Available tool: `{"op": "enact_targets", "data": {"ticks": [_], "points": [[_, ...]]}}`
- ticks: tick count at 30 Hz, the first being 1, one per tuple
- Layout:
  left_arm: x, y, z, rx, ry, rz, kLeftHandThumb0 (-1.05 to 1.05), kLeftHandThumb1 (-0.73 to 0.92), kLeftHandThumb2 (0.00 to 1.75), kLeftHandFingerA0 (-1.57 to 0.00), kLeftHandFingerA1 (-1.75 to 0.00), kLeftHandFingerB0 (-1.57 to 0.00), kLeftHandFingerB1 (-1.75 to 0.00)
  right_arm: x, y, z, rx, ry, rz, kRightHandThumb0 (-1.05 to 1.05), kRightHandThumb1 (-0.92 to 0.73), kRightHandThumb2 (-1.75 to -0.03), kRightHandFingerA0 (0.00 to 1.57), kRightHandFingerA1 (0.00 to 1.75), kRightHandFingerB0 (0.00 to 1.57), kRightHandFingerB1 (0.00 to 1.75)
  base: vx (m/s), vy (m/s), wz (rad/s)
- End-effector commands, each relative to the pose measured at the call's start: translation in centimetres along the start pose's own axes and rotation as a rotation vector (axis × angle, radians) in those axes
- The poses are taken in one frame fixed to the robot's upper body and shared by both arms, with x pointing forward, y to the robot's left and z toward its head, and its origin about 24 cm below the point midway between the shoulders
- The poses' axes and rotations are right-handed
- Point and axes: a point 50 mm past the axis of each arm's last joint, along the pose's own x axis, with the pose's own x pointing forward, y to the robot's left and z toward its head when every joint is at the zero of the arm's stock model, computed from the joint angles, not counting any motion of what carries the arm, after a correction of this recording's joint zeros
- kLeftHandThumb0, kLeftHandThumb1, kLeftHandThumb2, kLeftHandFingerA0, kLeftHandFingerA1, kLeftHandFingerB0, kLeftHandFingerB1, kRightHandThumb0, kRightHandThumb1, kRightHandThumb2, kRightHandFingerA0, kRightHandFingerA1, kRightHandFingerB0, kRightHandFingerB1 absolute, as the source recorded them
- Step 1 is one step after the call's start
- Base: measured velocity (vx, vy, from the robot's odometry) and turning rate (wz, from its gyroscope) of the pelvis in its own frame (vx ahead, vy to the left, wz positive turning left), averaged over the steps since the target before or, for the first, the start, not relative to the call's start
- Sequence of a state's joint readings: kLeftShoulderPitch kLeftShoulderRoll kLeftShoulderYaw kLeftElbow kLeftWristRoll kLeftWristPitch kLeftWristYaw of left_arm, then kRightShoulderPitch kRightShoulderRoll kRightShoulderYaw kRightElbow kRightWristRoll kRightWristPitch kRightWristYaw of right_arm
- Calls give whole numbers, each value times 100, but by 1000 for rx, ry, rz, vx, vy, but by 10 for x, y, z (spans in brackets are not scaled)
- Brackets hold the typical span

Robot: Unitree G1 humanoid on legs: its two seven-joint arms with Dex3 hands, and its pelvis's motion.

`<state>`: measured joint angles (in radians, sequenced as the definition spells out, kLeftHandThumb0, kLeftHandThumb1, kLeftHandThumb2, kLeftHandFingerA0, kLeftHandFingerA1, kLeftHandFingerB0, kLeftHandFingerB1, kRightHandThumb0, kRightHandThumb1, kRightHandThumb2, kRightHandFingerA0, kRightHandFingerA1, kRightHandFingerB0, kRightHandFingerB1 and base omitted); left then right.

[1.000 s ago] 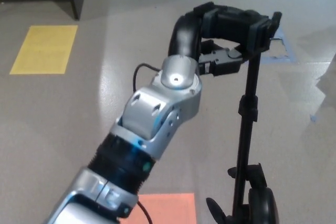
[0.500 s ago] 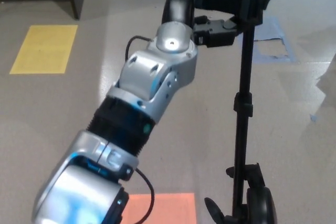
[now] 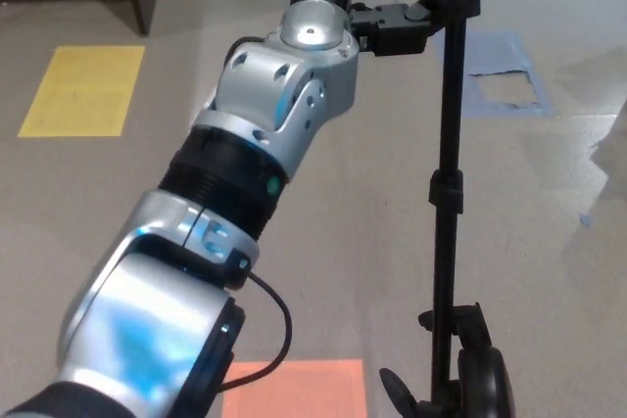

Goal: A phone stand is kept on the floor and the robot uses both its hands to grab it and uses its left hand to extend the phone stand by pulling it upwards

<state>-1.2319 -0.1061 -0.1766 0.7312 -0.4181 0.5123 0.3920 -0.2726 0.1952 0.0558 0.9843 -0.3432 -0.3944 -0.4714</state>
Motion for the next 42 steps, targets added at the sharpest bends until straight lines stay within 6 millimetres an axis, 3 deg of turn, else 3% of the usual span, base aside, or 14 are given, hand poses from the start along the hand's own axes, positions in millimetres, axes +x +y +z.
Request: {"op": "enact_targets", "data": {"ticks": [1, 12, 42], "points": [[-299, -64, 362, -335, -1294, -574, -50, 63, 78, -61, -162, -31, -93, 0, -33, -22, 203, 82, -163, -79, -21, -107, 157, 159, 157, 161, 0, 0, 0], [-300, -64, 363, -342, -1290, -573, -50, 63, 78, -61, -162, -31, -93, -4, -34, -26, 198, 85, -160, -79, -21, -107, 157, 159, 157, 161, 0, 0, 0], [-308, -62, 369, -330, -1311, -573, -50, 63, 78, -61, -162, -31, -93, 6, -32, -14, 207, 54, -150, -79, -21, -107, 157, 159, 157, 161, 0, 0, 0]]}}
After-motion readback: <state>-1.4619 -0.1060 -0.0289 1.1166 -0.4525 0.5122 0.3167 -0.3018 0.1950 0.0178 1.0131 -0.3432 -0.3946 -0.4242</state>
